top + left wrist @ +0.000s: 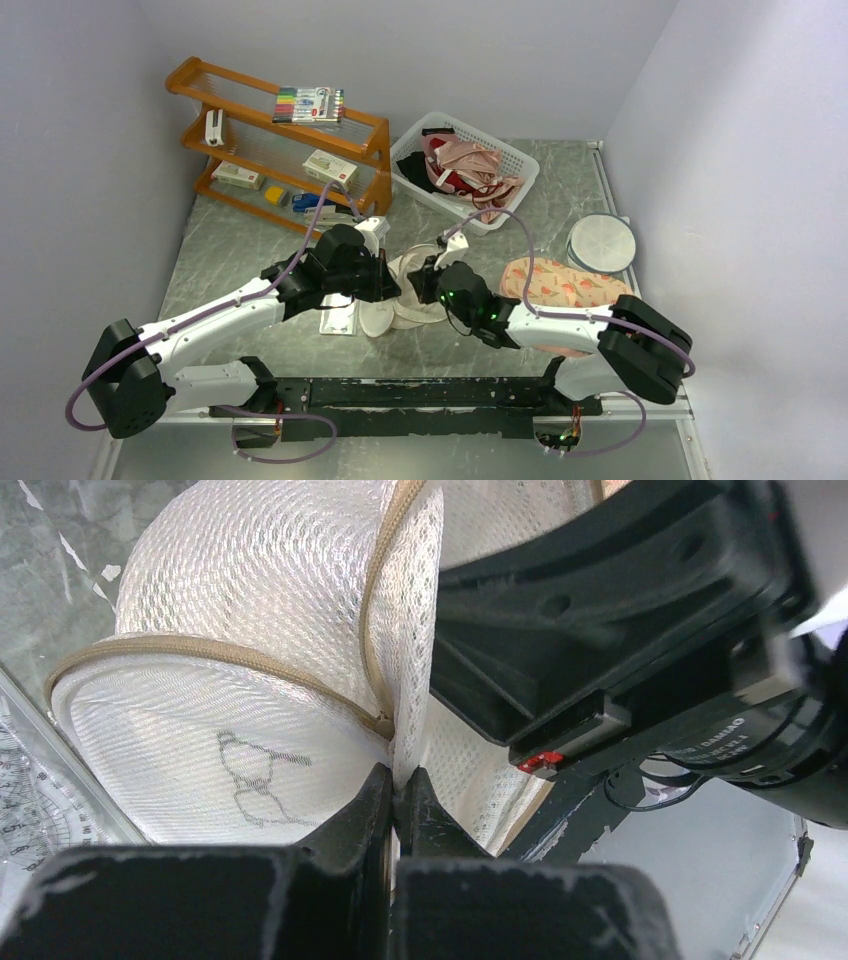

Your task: Unzip the laundry bag and remove the bra

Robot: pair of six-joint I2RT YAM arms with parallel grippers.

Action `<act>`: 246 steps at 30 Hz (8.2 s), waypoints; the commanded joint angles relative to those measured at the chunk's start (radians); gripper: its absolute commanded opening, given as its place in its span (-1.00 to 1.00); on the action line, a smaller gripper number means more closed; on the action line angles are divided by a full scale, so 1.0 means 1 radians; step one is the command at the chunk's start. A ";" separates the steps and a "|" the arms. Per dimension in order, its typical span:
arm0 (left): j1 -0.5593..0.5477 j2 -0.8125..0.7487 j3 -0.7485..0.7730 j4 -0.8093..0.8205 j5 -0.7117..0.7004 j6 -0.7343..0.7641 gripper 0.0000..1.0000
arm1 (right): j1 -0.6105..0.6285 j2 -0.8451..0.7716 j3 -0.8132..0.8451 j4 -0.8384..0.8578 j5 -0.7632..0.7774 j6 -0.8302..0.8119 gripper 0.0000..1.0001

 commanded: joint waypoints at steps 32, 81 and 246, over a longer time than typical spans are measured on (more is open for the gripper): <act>-0.001 0.019 -0.026 0.055 0.033 0.003 -0.86 | -0.005 -0.527 0.513 -0.402 -0.031 -0.413 -1.00; -0.010 0.050 0.014 0.042 0.029 -0.008 -0.86 | -0.509 0.513 0.945 -0.070 0.111 -0.511 -1.00; 0.134 -0.548 -0.410 0.048 -0.283 -0.504 -0.86 | -0.315 -0.166 0.427 -1.021 -0.333 -0.185 -0.79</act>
